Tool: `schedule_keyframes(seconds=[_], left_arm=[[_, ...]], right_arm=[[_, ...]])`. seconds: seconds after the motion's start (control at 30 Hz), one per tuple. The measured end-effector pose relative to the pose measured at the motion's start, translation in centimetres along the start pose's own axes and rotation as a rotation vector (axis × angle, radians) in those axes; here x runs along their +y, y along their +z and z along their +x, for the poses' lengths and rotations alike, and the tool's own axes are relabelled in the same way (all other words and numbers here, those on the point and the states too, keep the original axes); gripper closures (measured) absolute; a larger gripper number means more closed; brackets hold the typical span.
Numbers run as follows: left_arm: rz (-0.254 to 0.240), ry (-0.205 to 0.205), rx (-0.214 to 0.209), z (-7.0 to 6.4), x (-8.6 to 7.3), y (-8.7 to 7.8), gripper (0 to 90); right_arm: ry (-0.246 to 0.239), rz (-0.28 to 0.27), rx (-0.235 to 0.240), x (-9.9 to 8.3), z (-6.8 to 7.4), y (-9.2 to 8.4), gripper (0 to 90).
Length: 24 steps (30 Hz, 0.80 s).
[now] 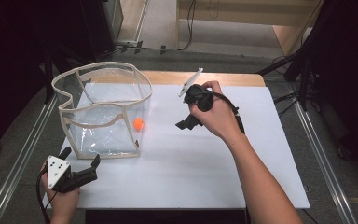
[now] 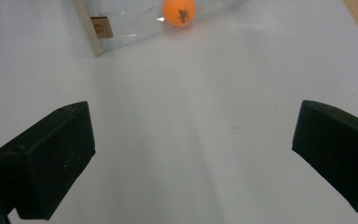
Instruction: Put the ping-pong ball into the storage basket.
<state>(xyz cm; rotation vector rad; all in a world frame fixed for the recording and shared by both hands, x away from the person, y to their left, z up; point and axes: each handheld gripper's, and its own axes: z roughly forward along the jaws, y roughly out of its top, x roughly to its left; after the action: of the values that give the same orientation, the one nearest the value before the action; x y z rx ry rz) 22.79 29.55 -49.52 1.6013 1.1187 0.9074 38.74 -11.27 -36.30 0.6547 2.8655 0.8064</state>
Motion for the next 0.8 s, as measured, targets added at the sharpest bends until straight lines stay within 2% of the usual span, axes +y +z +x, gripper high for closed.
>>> schedule_keyframes(seconds=[0.8], left_arm=[[0.002,0.008,0.000,0.0,0.0,0.0,0.0]], right_arm=[[0.044,-0.081,-0.030,-5.9,0.7,0.3,0.0]])
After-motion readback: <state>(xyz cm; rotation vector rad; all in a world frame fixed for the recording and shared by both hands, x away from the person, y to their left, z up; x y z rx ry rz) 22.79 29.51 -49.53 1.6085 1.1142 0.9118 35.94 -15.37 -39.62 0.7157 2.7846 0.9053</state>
